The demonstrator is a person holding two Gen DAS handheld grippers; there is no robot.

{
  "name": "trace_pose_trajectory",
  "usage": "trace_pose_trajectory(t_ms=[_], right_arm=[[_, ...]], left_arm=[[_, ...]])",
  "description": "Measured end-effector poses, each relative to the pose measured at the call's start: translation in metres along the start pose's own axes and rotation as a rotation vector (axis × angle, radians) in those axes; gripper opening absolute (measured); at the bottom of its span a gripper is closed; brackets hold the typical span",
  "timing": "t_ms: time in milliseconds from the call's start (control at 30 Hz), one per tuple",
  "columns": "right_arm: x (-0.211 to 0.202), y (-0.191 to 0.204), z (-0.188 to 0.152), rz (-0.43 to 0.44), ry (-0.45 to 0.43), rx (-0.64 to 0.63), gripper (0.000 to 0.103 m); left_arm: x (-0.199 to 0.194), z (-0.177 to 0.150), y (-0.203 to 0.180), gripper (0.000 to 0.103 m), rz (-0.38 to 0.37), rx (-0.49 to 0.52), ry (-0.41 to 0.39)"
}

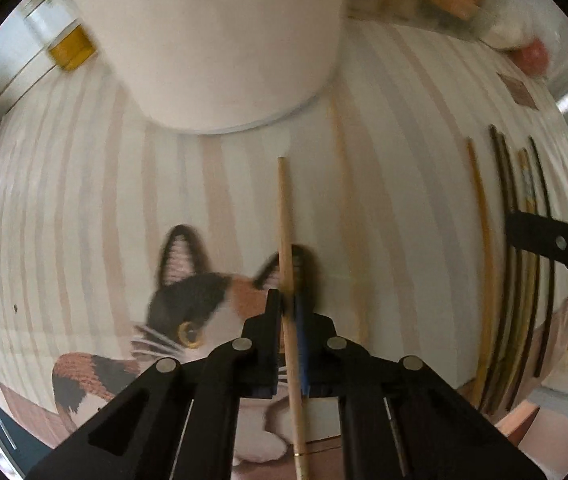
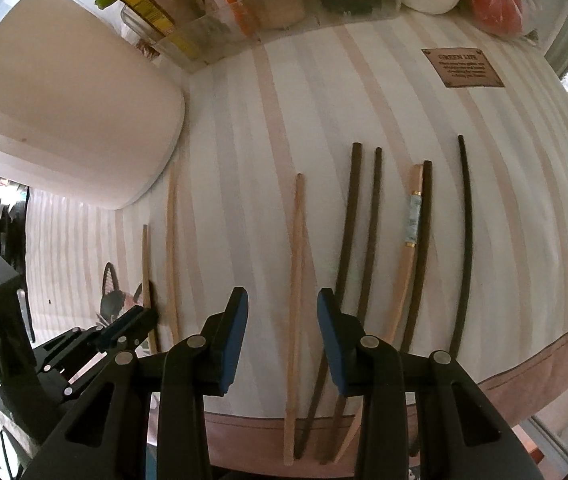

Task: Organize utensils
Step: 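Grasp another light wooden chopstick with the left gripper while the right gripper grasps one, then lift the chopsticks with both grippers and carry them toward the cream holder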

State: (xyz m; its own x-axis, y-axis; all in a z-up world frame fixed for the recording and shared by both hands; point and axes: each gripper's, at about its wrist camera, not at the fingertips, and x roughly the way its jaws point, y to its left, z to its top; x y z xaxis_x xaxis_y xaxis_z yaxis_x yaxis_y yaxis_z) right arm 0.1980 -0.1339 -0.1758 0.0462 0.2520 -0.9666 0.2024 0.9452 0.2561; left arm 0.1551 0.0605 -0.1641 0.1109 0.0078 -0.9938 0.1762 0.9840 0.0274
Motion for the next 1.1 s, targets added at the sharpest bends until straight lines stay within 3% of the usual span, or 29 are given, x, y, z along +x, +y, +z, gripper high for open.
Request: trace_pose_trajectory(t_ms=[267, 500, 600, 633, 667, 733, 933, 1000, 1067, 1100], right_arm=[[0.014, 0.035, -0.001, 0.044, 0.032, -0.056, 0.038], [0.05, 0.096, -0.002, 0.034, 0.084, -0.17, 0.038], [0.063, 0.114, -0.004, -0.055, 0.096, -0.24, 0.022], [0.064, 0.119, -0.005, -0.08, 0.094, -0.272, 0.011], [0.065, 0.122, -0.008, -0.1, 0.099, -0.292, 0.009], [0.065, 0.124, -0.011, -0.115, 0.099, -0.325, 0.008], [0.058, 0.11, -0.03, -0.113, 0.169, -0.381, 0.007], [0.054, 0.1, -0.035, -0.092, 0.193, -0.367, 0.007], [0.052, 0.088, -0.037, -0.064, 0.211, -0.336, 0.007], [0.05, 0.081, -0.038, -0.046, 0.218, -0.313, 0.007]], left_arm=[[0.0, -0.003, 0.061, 0.004, 0.022, -0.18, 0.014], [-0.004, -0.007, 0.102, 0.005, -0.002, -0.3, 0.012], [-0.012, -0.011, 0.122, 0.009, -0.068, -0.349, 0.009], [-0.012, -0.013, 0.124, 0.012, -0.076, -0.352, 0.016], [-0.013, -0.015, 0.126, 0.018, -0.08, -0.35, 0.022], [-0.013, -0.022, 0.126, 0.025, -0.084, -0.338, 0.031], [-0.013, -0.034, 0.119, 0.025, -0.063, -0.283, 0.074], [-0.012, -0.039, 0.112, 0.021, -0.022, -0.265, 0.059], [-0.012, -0.036, 0.102, 0.005, 0.009, -0.25, 0.05], [-0.012, -0.033, 0.102, 0.004, 0.012, -0.248, 0.047]])
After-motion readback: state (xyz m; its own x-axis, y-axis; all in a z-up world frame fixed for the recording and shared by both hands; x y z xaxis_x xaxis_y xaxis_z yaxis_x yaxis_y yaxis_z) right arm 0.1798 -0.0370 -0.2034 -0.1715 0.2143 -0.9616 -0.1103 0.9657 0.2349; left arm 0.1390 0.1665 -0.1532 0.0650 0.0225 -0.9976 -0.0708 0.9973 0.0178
